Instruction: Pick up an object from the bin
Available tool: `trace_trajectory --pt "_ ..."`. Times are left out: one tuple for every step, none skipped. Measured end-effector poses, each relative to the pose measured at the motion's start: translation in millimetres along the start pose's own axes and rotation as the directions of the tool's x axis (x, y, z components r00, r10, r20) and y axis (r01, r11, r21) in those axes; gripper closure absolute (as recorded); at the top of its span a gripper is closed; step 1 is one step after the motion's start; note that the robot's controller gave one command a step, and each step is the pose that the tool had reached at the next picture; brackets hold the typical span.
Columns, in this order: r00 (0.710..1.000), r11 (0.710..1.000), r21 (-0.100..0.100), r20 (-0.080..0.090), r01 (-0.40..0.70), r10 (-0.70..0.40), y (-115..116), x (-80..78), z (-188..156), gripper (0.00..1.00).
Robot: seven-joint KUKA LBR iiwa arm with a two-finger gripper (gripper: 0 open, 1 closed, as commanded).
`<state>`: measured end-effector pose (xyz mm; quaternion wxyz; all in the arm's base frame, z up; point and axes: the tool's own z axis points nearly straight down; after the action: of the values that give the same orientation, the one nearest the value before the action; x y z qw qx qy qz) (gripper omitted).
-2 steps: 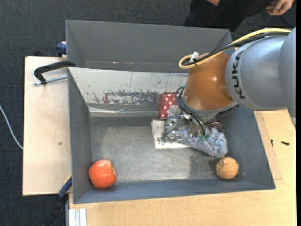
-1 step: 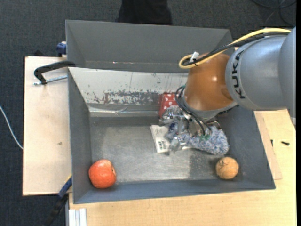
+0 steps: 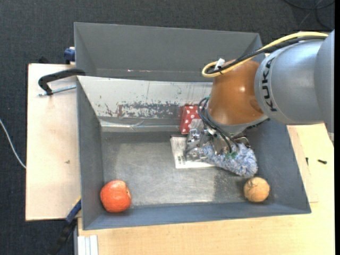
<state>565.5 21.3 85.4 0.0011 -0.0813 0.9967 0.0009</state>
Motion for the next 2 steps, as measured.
trace_trajectory --pt "1.0 1.0 0.0 0.002 0.0 0.0 -0.2 -0.4 0.0 0.0" --pt "1.0 1.0 0.0 0.0 0.0 0.0 -0.1 0.1 0.0 1.0"
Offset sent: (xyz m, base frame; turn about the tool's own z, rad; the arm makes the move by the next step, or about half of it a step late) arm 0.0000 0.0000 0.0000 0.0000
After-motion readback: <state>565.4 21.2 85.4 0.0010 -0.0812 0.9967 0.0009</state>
